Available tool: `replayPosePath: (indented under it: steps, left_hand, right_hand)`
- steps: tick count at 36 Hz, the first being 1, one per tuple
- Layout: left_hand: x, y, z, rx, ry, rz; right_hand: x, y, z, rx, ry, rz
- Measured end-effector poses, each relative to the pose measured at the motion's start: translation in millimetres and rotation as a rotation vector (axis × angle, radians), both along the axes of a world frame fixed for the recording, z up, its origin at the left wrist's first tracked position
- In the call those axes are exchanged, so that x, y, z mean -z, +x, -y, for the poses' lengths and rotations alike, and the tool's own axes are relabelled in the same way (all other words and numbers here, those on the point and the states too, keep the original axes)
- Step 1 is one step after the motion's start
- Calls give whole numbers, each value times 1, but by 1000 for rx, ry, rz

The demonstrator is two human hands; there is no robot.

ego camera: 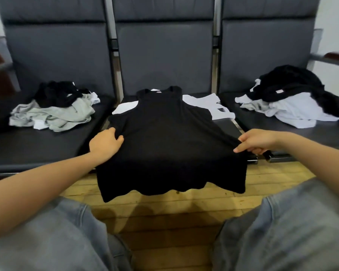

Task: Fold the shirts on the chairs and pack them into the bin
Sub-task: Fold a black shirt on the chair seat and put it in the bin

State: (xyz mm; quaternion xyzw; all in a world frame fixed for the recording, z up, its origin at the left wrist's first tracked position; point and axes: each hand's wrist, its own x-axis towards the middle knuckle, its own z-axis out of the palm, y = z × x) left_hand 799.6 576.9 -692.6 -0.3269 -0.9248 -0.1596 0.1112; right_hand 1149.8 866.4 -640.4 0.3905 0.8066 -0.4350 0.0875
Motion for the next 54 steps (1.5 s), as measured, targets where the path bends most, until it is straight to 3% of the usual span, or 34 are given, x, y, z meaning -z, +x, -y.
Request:
replayPosePath:
  steps: [6, 16, 20, 22, 30, 34, 38, 41, 45, 50, 54]
  left_hand:
    - [-8, -7, -1, 9, 66, 193]
    - [-22, -16, -25, -38, 142, 396]
    - [-24, -22, -42, -61, 202, 435]
    - [-24, -30, -51, -59, 243, 453]
    - [-21, -62, -85, -75, 505, 607]
    - [-16, -80, -95, -60, 557, 538]
    - [-11, -103, -93, -52, 454, 363]
    - [-7, -111, -90, -49, 271, 229]
    - [-5, -111, -90, -62, 176, 218]
    - [-9, -110, -90, -35, 328, 259]
    - [-12, -111, -86, -48, 387, 259]
  right_hand:
    - [-3, -7, 7, -22, 270, 30]
    - [3, -78, -17, 235, 280, -84]
    - [10, -113, -25, 244, 438, -104]
    - [13, -128, -32, 267, 536, -72]
    - [31, -167, -73, 384, 552, -123]
    - [27, -179, -78, 521, 344, -375]
    - [15, -180, -93, 750, 280, -544]
    - [9, -180, -108, 797, 260, -471]
    - [20, -176, -110, 732, 239, -371]
    - [26, -176, -105, 675, 218, -448]
    - [24, -177, -112, 668, 381, -406]
